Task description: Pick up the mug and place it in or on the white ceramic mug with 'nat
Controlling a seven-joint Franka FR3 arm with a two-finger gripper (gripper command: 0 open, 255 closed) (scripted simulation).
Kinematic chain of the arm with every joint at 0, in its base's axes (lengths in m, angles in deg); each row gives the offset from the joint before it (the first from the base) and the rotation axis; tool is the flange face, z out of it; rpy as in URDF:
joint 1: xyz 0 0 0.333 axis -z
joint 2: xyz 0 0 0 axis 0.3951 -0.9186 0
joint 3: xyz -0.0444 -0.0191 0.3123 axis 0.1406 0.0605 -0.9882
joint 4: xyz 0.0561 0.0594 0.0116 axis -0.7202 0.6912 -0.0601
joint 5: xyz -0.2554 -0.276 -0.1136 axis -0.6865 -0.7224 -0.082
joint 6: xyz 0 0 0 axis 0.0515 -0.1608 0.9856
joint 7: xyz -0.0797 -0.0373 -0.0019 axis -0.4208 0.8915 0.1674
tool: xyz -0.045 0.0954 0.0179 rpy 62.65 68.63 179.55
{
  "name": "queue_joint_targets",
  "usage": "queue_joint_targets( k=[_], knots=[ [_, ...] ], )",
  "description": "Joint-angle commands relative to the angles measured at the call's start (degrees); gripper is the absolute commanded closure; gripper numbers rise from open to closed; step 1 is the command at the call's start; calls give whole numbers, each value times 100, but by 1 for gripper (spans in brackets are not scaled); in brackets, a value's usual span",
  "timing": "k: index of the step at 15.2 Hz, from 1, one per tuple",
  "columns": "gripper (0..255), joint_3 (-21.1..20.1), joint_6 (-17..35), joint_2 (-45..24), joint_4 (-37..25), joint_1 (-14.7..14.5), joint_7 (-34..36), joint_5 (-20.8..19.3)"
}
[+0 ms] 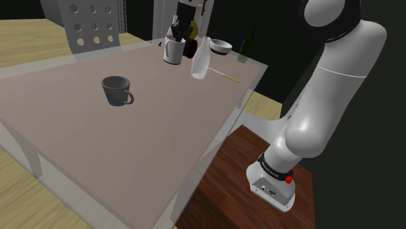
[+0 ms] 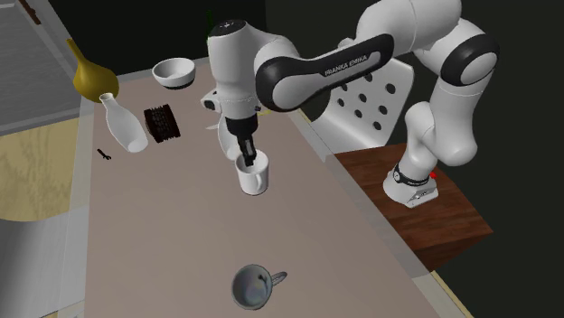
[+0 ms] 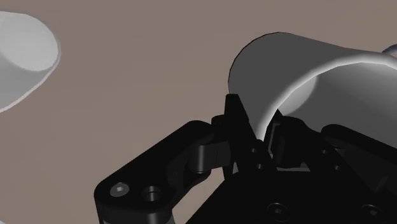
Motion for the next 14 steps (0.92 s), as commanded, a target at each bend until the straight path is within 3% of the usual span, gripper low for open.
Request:
queue_joint_targets(
  k=[1,8,14],
  knots=[
    [255,-107,-26,-62,-110,-158,277,-18],
    [255,-437,-201,-440,-724,-676,1149,-90],
    [255,-672,-487,-1015,-1631,-1138,1866,-183]
  ],
)
